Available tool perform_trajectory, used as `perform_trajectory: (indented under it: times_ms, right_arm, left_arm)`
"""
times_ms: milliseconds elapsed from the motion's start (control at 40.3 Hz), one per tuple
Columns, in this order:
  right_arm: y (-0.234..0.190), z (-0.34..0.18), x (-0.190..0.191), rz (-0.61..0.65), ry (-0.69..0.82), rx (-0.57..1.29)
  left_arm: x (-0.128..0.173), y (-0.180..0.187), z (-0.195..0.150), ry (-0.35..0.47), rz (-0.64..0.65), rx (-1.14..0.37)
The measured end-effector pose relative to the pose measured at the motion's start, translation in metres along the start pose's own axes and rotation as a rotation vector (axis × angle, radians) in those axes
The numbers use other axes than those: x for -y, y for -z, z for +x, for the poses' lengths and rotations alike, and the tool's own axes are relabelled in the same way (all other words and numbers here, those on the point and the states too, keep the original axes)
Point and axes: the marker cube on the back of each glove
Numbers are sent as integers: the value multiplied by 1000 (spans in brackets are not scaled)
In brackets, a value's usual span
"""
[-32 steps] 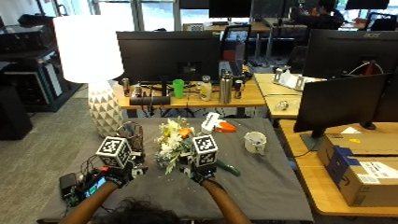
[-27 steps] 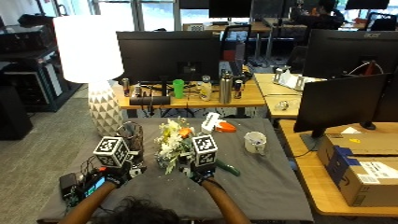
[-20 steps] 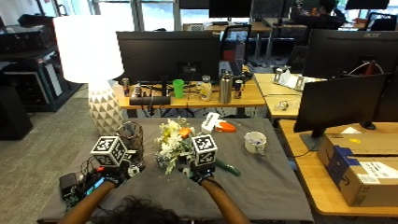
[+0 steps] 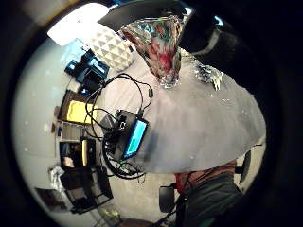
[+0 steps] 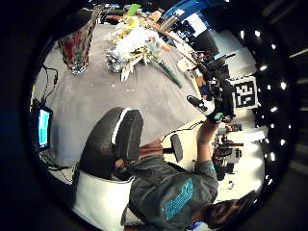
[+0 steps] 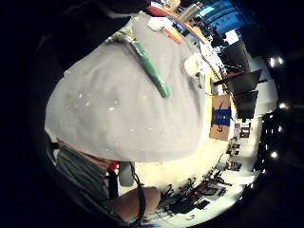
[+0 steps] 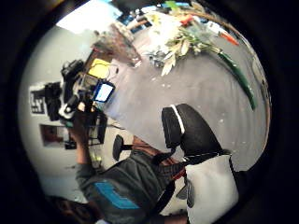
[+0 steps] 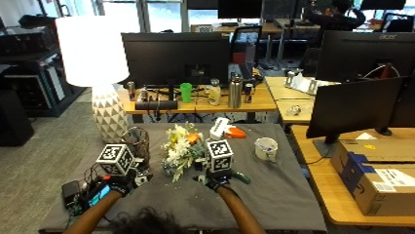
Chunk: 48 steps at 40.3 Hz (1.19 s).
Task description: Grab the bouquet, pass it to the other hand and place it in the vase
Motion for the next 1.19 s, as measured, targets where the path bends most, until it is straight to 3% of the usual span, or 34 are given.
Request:
perform_trajectory:
  times_ms: [298,446,670,794,992,1190]
  right_arm:
    - [-53,125,42,14,-211,13]
    - [-80,163,62,4,-283,72]
    - [-64,159,29,-51,-363,98]
    - [-89,158,30,-174,-446,117]
    - [-109,147,36,-226,-479,209]
    - [-102,144,48,-16,-434,118]
  left_arm:
    - [8,-16,-1,0,4,2]
    - [11,-23,-2,8,-19,-7]
    - [17,-34,-4,21,-40,-7]
    - [17,-38,-2,19,-47,4]
    - [18,-42,-1,20,-47,-1]
    - [13,-45,-7,42,-69,-2]
